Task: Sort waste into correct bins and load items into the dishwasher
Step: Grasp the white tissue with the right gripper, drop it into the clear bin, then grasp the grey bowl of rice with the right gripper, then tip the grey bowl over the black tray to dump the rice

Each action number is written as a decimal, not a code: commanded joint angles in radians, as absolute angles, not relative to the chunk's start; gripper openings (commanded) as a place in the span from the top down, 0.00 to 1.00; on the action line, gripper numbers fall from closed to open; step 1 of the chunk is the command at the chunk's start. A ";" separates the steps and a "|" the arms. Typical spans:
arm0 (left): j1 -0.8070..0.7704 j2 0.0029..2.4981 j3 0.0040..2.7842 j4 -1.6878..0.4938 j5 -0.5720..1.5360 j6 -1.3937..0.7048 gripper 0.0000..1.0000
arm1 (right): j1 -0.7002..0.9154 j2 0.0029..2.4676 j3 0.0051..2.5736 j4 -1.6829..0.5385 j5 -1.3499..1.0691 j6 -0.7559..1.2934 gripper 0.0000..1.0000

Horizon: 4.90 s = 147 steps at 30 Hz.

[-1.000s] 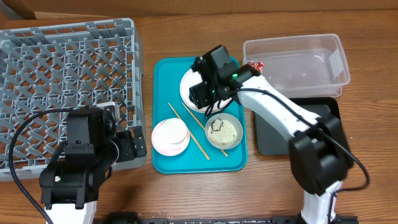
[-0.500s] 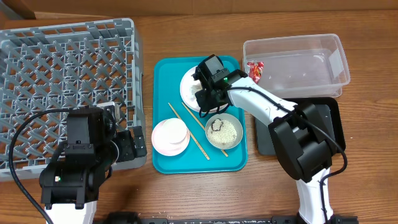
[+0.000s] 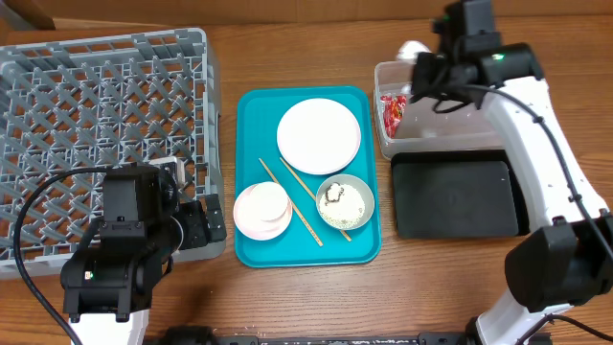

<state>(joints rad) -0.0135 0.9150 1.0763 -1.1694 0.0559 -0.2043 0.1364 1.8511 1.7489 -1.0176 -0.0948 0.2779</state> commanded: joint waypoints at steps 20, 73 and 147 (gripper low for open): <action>-0.019 0.916 1.101 -1.163 0.041 -0.214 0.00 | 0.136 1.431 1.592 -1.258 -0.242 0.104 0.20; -0.019 0.916 1.101 -1.163 0.041 -0.214 0.00 | 0.455 1.493 1.335 -0.995 -0.319 0.244 0.96; -0.019 0.942 1.101 -1.159 0.045 -0.214 0.00 | -0.453 1.682 0.912 -0.847 -1.461 -0.205 0.96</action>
<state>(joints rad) -0.0135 0.9375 1.0798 -1.1599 0.0479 -0.2043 -0.4614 1.6936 0.8921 -0.8524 -1.5043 -0.1879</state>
